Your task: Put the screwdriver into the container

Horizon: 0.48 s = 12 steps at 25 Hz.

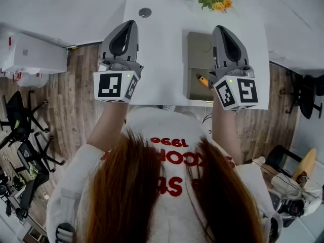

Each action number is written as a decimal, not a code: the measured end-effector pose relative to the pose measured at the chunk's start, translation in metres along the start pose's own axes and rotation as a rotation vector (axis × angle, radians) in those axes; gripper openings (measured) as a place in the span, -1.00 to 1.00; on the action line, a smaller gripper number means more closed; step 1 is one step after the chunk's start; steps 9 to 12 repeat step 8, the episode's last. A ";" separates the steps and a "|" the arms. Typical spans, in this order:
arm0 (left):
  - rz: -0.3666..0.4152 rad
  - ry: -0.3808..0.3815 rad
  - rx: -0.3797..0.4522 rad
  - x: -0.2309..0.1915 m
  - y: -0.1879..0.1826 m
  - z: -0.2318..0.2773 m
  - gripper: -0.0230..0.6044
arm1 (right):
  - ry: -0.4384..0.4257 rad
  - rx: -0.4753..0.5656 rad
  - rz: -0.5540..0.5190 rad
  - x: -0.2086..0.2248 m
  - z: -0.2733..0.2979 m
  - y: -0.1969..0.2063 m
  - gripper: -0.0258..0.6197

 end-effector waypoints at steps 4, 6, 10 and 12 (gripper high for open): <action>0.043 0.010 0.005 0.004 -0.002 0.001 -0.91 | 0.001 0.000 -0.003 0.001 -0.001 -0.001 -0.91; 0.058 0.017 0.009 0.005 -0.003 0.002 -0.91 | 0.000 0.000 -0.004 0.003 0.001 -0.001 -0.91; 0.060 0.022 0.013 0.006 -0.004 0.004 -0.91 | 0.000 0.001 -0.006 0.004 0.002 -0.001 -0.91; 0.060 0.022 0.013 0.006 -0.004 0.004 -0.91 | 0.000 0.001 -0.006 0.004 0.002 -0.001 -0.91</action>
Point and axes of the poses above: the fingertips, and each gripper's own axes: z forward along the fingers, x to its right, y out of its underside, the point moved 7 cm from there along -z, backward along the fingers, and after that the axes turned 8 degrees about -y, right-handed, at the moved point
